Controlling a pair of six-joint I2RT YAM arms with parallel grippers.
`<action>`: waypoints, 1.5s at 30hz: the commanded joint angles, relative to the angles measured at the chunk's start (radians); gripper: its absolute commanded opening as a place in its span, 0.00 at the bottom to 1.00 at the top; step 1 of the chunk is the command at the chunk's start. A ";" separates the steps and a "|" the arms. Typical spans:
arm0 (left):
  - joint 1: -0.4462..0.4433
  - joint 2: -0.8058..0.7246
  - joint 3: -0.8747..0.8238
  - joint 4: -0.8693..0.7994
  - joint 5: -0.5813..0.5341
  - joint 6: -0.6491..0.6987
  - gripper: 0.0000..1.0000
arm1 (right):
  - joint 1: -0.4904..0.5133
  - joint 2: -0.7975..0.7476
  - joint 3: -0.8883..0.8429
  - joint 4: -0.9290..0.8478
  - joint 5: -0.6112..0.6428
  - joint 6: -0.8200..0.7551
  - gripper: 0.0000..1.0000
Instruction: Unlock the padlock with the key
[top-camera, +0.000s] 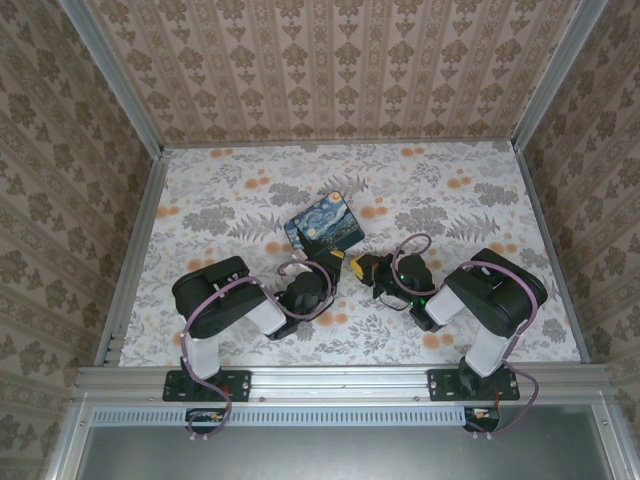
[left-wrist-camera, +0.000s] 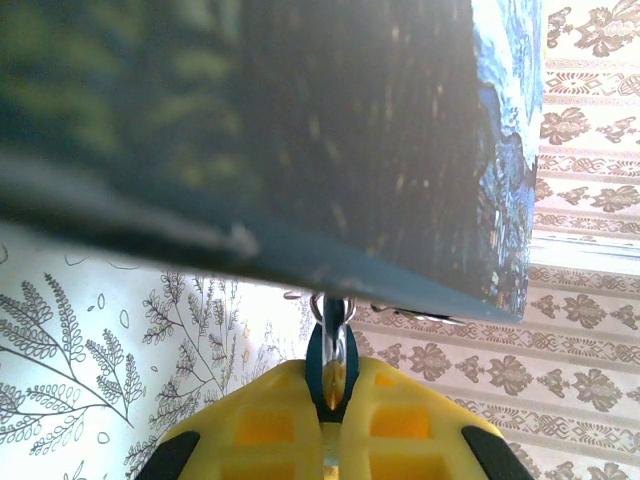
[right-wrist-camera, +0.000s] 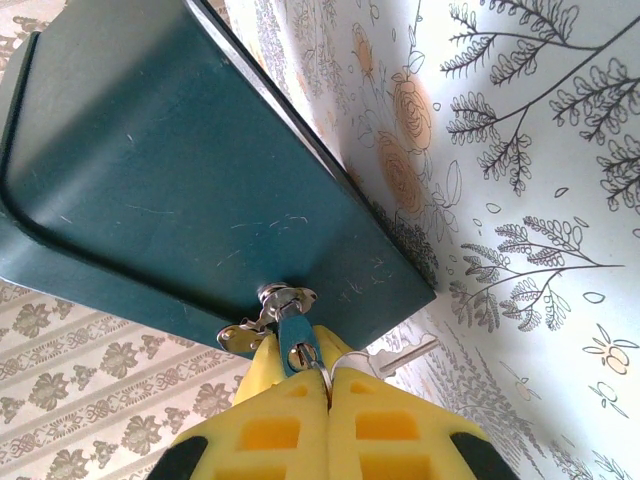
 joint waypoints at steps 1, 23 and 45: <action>-0.047 0.033 -0.002 -0.007 0.182 -0.055 0.00 | 0.003 0.023 0.054 0.048 -0.049 -0.021 0.00; -0.046 0.038 -0.056 -0.010 0.207 -0.101 0.00 | -0.016 -0.056 0.052 -0.087 -0.093 -0.328 0.00; -0.050 0.094 -0.007 -0.029 0.244 -0.111 0.00 | 0.043 -0.003 0.168 -0.093 -0.175 -0.355 0.00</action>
